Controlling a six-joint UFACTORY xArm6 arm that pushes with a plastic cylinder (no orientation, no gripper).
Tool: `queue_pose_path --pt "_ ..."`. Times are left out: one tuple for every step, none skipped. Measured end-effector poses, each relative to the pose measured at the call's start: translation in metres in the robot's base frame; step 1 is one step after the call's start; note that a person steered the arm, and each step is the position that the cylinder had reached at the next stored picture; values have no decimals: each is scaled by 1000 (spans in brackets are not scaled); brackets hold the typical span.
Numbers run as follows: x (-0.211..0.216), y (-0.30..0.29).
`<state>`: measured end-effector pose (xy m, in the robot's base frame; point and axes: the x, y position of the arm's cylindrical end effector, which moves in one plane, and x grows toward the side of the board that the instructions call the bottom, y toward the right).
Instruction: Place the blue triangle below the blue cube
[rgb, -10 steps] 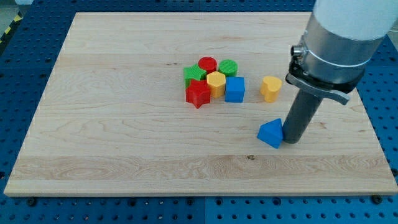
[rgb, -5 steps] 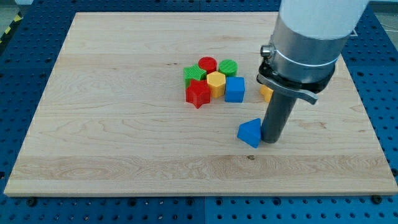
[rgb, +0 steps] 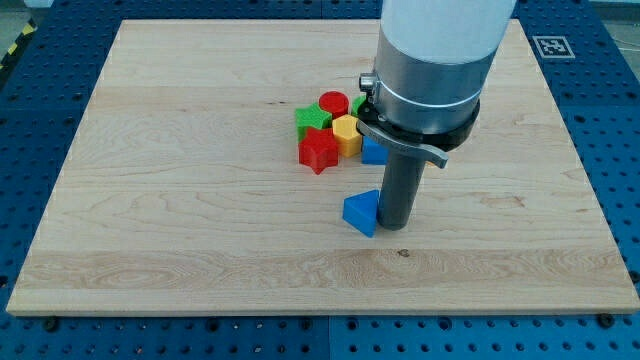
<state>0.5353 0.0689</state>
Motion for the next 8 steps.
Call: queue_pose_path --pt "2 0" --pt "18 0" --pt "45 -1" --pt "56 -7" --pt "56 -16" --pt "56 -18" --pt "47 -18" --pt "36 -18"
